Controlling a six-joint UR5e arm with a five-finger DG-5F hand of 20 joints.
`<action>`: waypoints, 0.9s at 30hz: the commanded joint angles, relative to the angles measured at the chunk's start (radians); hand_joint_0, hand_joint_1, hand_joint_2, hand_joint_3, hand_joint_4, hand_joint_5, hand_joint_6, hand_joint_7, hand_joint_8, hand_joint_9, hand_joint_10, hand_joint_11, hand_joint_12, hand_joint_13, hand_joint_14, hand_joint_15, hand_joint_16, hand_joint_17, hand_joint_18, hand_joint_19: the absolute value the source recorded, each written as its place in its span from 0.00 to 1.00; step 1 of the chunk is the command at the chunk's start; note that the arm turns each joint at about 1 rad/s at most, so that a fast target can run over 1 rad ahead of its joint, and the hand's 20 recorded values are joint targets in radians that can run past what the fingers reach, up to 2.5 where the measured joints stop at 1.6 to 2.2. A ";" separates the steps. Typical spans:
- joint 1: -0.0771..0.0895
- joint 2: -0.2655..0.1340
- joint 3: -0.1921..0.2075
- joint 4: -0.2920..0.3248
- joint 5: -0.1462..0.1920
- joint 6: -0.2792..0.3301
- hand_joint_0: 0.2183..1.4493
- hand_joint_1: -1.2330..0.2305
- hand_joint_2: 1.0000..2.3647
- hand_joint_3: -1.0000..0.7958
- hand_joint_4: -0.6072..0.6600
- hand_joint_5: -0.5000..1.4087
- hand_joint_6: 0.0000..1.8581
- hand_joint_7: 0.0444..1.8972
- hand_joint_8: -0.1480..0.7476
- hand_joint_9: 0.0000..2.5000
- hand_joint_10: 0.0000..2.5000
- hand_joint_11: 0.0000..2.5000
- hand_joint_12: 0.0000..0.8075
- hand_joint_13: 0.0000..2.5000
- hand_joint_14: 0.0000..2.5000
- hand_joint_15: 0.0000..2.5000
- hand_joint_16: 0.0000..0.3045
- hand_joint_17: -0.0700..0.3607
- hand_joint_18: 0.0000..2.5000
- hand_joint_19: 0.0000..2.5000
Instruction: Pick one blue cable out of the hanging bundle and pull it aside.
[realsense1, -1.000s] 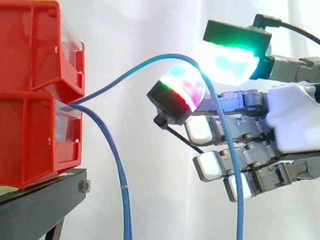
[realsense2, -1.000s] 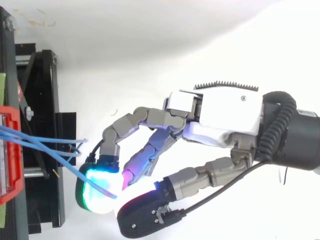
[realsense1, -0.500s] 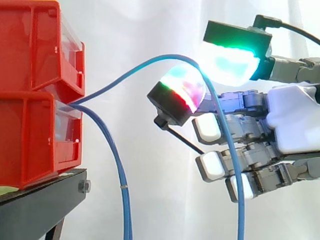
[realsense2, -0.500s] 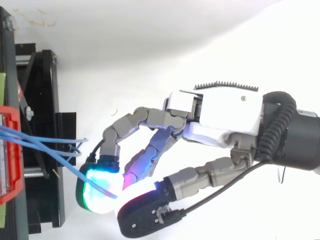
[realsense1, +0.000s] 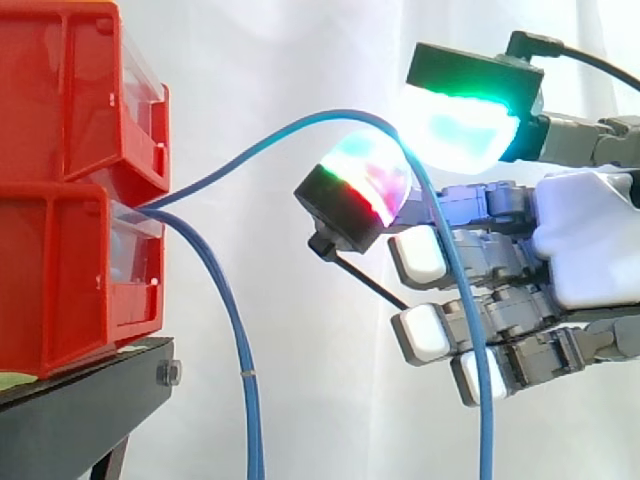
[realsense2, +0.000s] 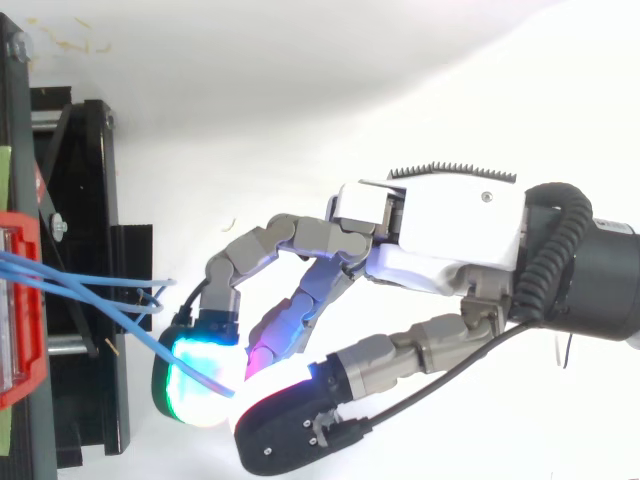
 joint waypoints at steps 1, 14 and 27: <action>0.000 -0.001 0.001 0.000 0.000 0.000 0.29 0.27 0.01 0.53 0.41 0.26 0.45 0.44 0.46 0.46 0.00 0.10 0.48 0.37 0.01 0.22 0.17 0.43 0.33 0.24; 0.000 0.001 0.001 0.000 0.000 0.000 0.29 0.27 0.01 0.54 0.42 0.26 0.45 0.45 0.47 0.47 0.00 0.11 0.48 0.39 0.01 0.23 0.17 0.43 0.36 0.24; 0.000 0.001 0.001 0.000 0.000 0.000 0.29 0.28 0.01 0.54 0.42 0.26 0.45 0.45 0.48 0.47 0.00 0.12 0.49 0.40 0.01 0.23 0.17 0.43 0.37 0.25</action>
